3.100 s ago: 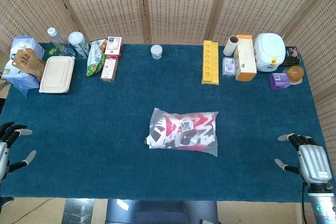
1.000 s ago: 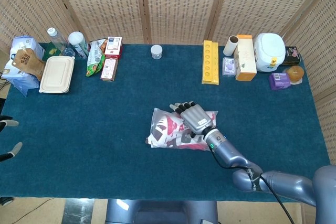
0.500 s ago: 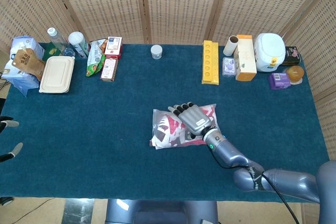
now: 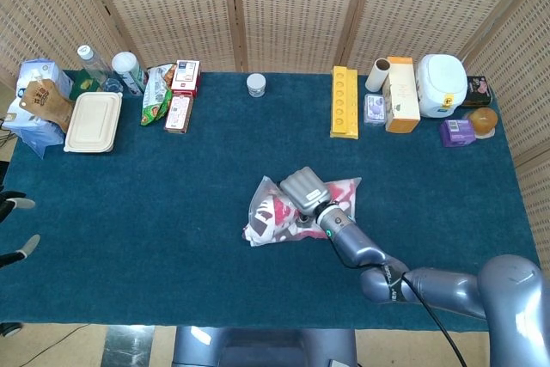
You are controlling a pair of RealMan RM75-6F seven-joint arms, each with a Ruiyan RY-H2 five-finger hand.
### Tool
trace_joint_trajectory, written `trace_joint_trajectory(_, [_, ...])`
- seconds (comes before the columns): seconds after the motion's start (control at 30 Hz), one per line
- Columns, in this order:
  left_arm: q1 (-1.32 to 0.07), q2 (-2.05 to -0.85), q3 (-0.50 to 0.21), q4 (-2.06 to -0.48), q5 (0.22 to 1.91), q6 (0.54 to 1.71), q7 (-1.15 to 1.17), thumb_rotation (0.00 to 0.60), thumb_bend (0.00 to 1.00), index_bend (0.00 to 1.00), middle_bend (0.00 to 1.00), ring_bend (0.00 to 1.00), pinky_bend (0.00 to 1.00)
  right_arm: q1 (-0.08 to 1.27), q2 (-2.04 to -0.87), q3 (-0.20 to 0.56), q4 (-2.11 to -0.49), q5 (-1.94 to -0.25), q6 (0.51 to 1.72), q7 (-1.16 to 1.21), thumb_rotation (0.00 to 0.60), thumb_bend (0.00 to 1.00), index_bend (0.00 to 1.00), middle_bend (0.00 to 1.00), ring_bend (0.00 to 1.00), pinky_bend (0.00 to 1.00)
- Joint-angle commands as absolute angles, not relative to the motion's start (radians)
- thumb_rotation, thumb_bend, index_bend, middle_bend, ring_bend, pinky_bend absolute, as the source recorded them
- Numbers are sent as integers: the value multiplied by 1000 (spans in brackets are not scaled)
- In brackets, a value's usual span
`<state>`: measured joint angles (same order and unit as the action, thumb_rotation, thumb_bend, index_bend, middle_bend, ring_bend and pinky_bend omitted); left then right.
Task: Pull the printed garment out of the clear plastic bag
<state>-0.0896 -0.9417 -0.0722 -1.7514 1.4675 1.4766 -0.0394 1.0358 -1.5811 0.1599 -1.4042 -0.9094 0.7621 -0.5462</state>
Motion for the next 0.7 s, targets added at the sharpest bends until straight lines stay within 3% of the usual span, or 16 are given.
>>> trace_joint_trajectory(0.03, [-95, -941, -70, -1757, 1475, 1472, -35, 600, 207, 357, 285, 151, 281, 1002, -1591, 169, -1374, -1004, 769, -408, 600, 170, 842, 893, 988, 863])
trace_joint_trajectory(0.23, [-111, -933, -69, -1779, 1506, 1465, -13, 600, 205, 357, 285, 176, 295, 954, -1551, 194, -1397, -1128, 759, -158, 600, 211, 912, 960, 1000, 993])
trace_joint_trajectory(0.5, [-169, -912, -77, -1821, 1559, 1416, 46, 600, 200, 357, 356, 278, 388, 901, -1473, 199, -1471, -1256, 763, 94, 600, 213, 919, 967, 1000, 1000])
trace_joint_trajectory(0.7, [-266, -893, -99, -1846, 1593, 1309, 92, 600, 189, 360, 557, 457, 539, 881, -1448, 192, -1517, -1313, 782, 177, 600, 214, 919, 967, 1000, 1000])
